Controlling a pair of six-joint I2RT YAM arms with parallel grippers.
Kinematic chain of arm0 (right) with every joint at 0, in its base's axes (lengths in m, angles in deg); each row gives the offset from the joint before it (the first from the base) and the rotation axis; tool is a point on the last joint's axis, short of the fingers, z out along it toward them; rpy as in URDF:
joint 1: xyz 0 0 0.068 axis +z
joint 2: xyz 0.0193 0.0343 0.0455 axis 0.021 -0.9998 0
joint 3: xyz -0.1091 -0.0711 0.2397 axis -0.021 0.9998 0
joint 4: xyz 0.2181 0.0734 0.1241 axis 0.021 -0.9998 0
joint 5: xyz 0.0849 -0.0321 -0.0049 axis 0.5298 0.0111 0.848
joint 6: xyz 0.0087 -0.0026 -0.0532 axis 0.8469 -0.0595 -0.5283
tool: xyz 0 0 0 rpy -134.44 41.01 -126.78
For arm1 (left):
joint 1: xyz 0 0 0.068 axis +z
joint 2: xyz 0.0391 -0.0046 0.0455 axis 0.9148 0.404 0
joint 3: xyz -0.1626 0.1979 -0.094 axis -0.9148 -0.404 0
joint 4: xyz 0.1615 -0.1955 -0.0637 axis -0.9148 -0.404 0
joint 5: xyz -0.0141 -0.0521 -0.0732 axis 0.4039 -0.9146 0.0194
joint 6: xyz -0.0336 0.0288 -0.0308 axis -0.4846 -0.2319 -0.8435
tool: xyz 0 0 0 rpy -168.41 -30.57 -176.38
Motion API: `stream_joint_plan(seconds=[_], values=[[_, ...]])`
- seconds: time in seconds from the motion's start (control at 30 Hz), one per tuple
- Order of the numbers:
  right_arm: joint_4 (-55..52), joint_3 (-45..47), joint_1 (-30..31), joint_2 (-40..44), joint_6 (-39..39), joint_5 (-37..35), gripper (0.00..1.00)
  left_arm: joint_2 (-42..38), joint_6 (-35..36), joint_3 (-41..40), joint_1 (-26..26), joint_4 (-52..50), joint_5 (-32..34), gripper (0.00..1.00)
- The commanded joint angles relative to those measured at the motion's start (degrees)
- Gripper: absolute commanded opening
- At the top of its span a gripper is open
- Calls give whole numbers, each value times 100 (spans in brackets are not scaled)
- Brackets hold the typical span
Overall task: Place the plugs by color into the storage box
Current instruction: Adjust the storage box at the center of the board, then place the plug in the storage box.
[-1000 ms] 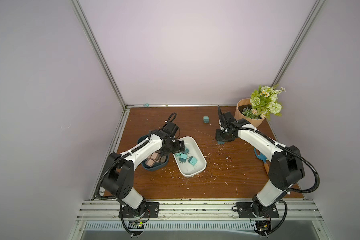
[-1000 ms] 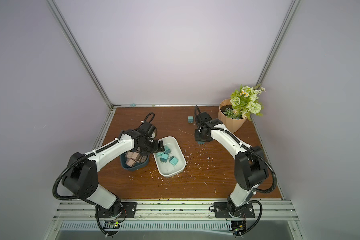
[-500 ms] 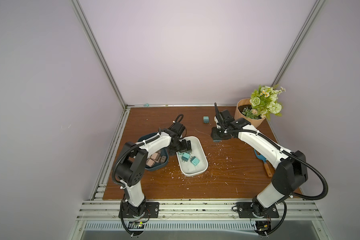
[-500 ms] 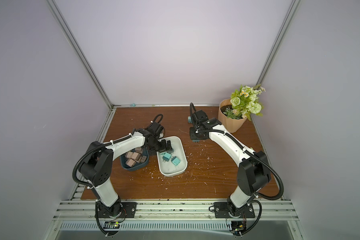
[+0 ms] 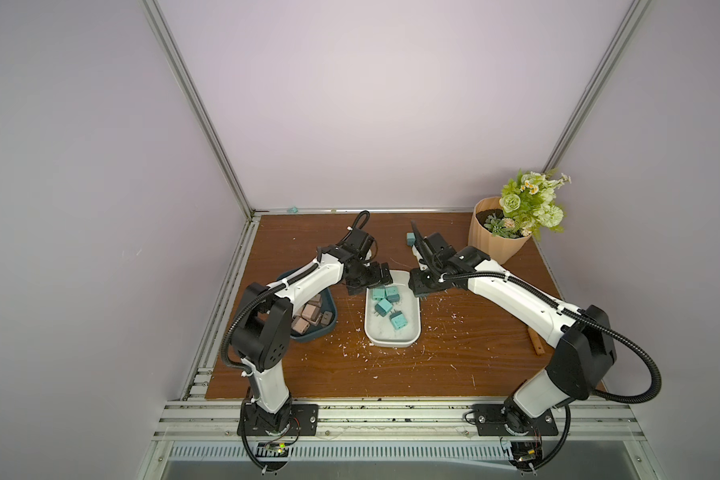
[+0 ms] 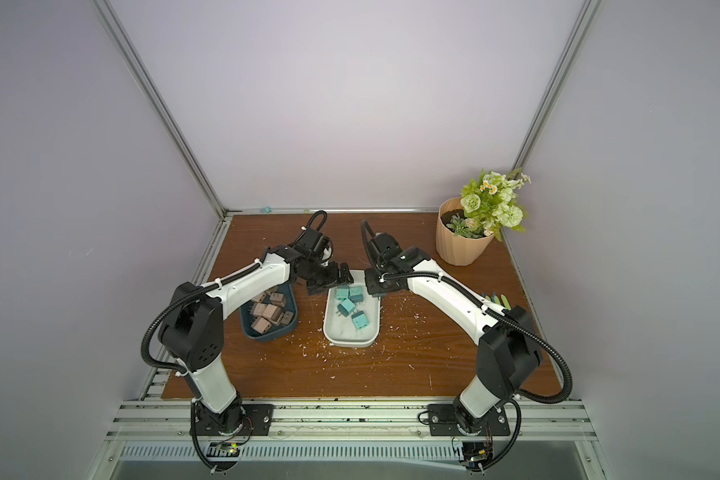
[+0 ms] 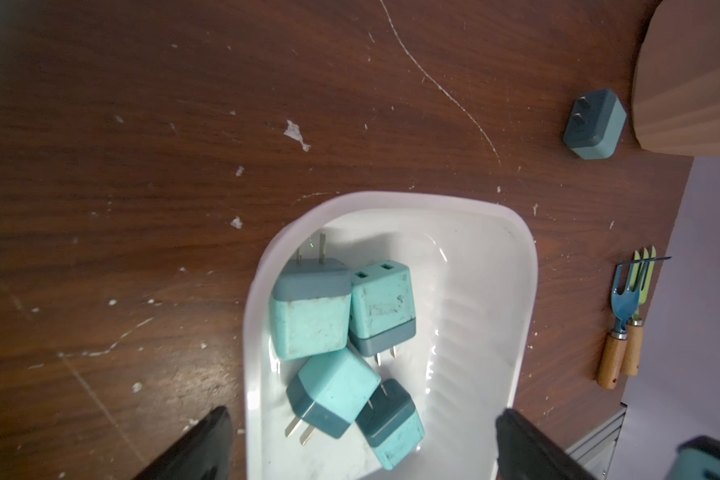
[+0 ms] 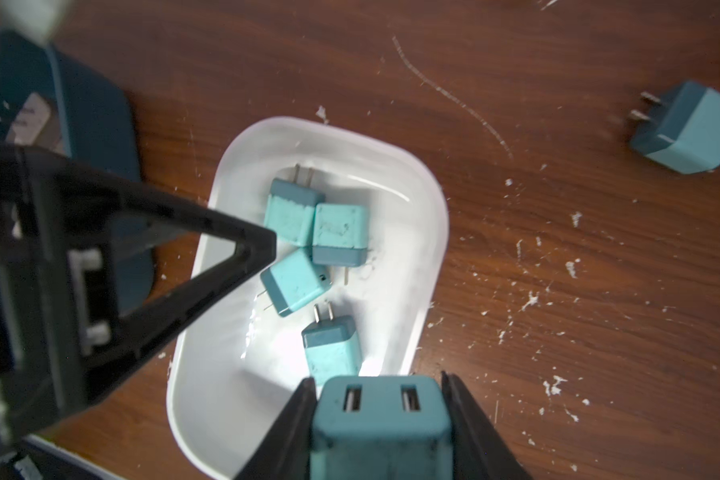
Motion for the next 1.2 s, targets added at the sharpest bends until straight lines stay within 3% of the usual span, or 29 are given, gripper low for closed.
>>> stream_joint_plan(seconds=[0.0,0.27,0.73,0.93,1.03,1.17], values=[[100,-48,366,-111,82,81,39,-588,59,-182,345,-405,354,100],[148,-344,554,-986,-269,-119,39,-1213,282,-868,921,-577,509,100],[288,-637,550,-2044,-681,-589,41,-1550,195,-1248,940,-577,614,100],[85,-893,553,-1976,-653,-573,62,-1504,232,-1196,941,-575,618,100],[-326,-1297,503,-1776,-486,-838,78,-1548,231,-1181,941,-577,666,100],[-676,-1881,205,-1470,-407,-997,82,-1611,266,-1184,941,-599,765,100]])
